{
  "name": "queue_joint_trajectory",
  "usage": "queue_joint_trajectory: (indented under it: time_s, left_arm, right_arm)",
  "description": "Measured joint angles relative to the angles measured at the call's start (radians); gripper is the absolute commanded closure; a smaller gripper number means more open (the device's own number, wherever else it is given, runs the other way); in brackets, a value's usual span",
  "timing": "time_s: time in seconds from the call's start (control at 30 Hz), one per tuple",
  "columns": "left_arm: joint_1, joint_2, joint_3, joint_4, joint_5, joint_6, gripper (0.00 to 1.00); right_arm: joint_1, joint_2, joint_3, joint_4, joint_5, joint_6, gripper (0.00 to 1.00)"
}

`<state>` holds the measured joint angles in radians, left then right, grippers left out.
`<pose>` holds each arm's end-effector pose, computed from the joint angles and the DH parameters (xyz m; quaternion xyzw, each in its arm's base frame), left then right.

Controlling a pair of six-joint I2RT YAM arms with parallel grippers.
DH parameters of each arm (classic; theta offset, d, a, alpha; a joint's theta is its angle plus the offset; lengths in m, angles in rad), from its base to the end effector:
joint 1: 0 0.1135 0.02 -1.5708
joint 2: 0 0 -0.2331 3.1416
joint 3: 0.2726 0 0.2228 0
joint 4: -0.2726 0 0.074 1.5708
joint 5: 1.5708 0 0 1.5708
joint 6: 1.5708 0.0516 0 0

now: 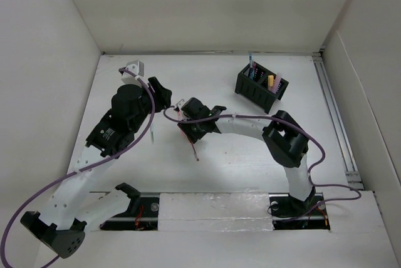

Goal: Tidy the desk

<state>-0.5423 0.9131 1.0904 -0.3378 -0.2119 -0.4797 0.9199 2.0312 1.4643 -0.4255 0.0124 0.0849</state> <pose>0.1777 -0.0944 0.3750 -0.0448 0.7590 -0.2450 0.6016 0.2462 0.3222 0.1525 -0.3870 0.8768 0.1321 0.2528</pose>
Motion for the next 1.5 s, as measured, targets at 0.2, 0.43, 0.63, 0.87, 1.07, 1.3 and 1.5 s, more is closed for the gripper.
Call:
queue_joint_trajectory:
  time_s: [0.2, 0.43, 0.63, 0.87, 1.07, 1.3, 1.5]
  left_arm:
    - [0.0, -0.008, 0.0, -0.004, -0.003, 0.0, 0.54]
    - [0.0, -0.008, 0.0, -0.014, -0.011, 0.0, 0.54]
    - [0.0, -0.008, 0.006, -0.029, -0.043, 0.001, 0.54]
    - [0.0, -0.003, 0.034, -0.031, -0.063, -0.003, 0.54]
    - [0.0, 0.031, 0.036, -0.03, -0.061, -0.027, 0.54]
    - [0.0, 0.053, 0.041, -0.04, -0.059, -0.066, 0.54]
    - [0.0, 0.053, 0.049, -0.072, -0.097, -0.102, 0.54]
  right_arm:
    - [0.036, 0.026, 0.058, 0.001, -0.001, -0.015, 0.48]
    - [0.029, 0.071, 0.066, 0.018, 0.027, -0.017, 0.67]
    - [0.01, 0.062, 0.039, 0.057, 0.066, -0.015, 1.0]
    - [-0.041, -0.064, -0.114, 0.06, 0.088, -0.045, 1.0]
    - [-0.236, -0.198, -0.097, 0.099, 0.046, -0.118, 1.0]
    - [-0.55, -0.201, 0.147, 0.282, -0.041, -0.202, 1.0]
    - [-0.729, -0.146, 0.243, 0.499, -0.139, -0.208, 1.0]
